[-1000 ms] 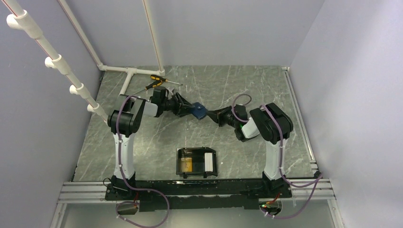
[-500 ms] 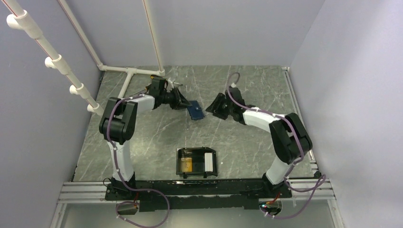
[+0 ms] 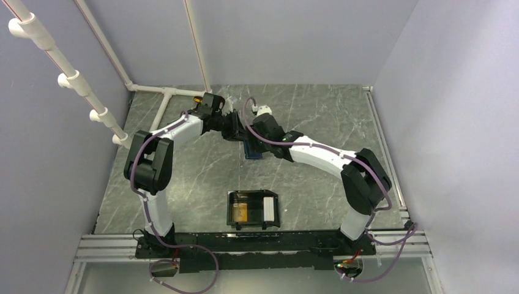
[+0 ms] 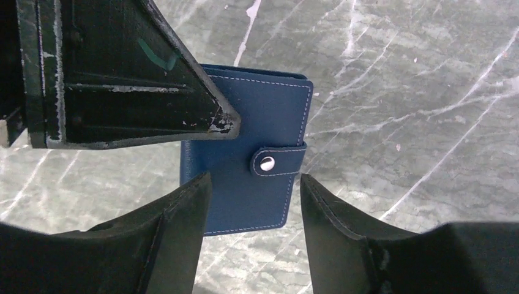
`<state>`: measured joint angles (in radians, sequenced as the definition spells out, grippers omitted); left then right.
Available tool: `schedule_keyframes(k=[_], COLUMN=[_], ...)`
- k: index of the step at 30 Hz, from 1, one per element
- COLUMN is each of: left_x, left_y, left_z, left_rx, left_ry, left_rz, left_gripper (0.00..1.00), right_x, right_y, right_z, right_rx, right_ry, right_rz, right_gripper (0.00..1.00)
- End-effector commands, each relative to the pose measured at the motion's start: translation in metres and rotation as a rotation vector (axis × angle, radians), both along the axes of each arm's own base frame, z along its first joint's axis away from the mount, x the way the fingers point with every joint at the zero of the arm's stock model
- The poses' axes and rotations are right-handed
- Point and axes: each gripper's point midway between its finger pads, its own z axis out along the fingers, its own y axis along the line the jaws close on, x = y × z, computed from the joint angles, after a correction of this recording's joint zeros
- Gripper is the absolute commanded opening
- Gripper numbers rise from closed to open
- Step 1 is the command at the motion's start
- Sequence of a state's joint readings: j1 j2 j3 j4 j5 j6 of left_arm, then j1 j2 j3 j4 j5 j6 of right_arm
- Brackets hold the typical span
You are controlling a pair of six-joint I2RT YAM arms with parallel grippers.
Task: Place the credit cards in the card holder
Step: Open the card holder at the center of the board.
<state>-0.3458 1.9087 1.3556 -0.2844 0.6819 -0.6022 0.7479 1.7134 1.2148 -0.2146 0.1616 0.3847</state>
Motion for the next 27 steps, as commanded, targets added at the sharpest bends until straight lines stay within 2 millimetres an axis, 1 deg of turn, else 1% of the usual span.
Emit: schedule_keyframes(k=[1,5,9,12,15,18,19,20,22,24,27], left_x=[-0.003,-0.006,-0.008,-0.008,-0.009,-0.010,-0.010,-0.011,-0.011,-0.010,-0.010], left_y=[0.006,0.006,0.003,0.002,0.001,0.002,0.002,0.003,0.004,0.004,0.003], left_z=[0.011,0.010,0.012,0.015,0.013,0.009,0.007,0.005,0.004,0.004,0.004], left_rx=[0.023,0.022,0.004,-0.009,-0.017,-0.007,0.000,0.011,0.018,0.018,0.015], left_ry=[-0.027,-0.017,-0.015,-0.021,-0.008,0.007,0.011,0.020,0.023,0.020,0.022], left_rz=[0.009,0.001,-0.012,-0.016,-0.021,-0.022,-0.021,-0.020,-0.022,-0.020,-0.021], left_gripper=[0.00,0.00,0.00,0.00,0.00,0.00,0.00,0.00,0.00,0.00,0.00], right_x=[0.017,0.016,0.022,0.027,0.033,0.029,0.026,0.022,0.016,0.014,0.013], right_y=[-0.001,0.006,0.003,-0.003,-0.005,0.002,0.005,0.006,0.009,0.019,0.027], right_z=[0.002,-0.009,-0.017,-0.019,-0.014,-0.007,-0.001,0.009,0.018,0.017,0.005], right_rx=[-0.095,-0.107,-0.144,-0.159,-0.158,-0.128,-0.096,-0.053,0.011,0.045,0.016], right_ry=[-0.090,-0.100,-0.103,-0.126,-0.165,-0.178,-0.181,-0.186,-0.183,-0.157,-0.125], right_rz=[-0.066,-0.088,-0.142,-0.191,-0.207,-0.156,-0.139,-0.133,-0.133,-0.113,-0.116], right_gripper=[0.56,0.52,0.44,0.39,0.35,0.36,0.37,0.39,0.42,0.42,0.43])
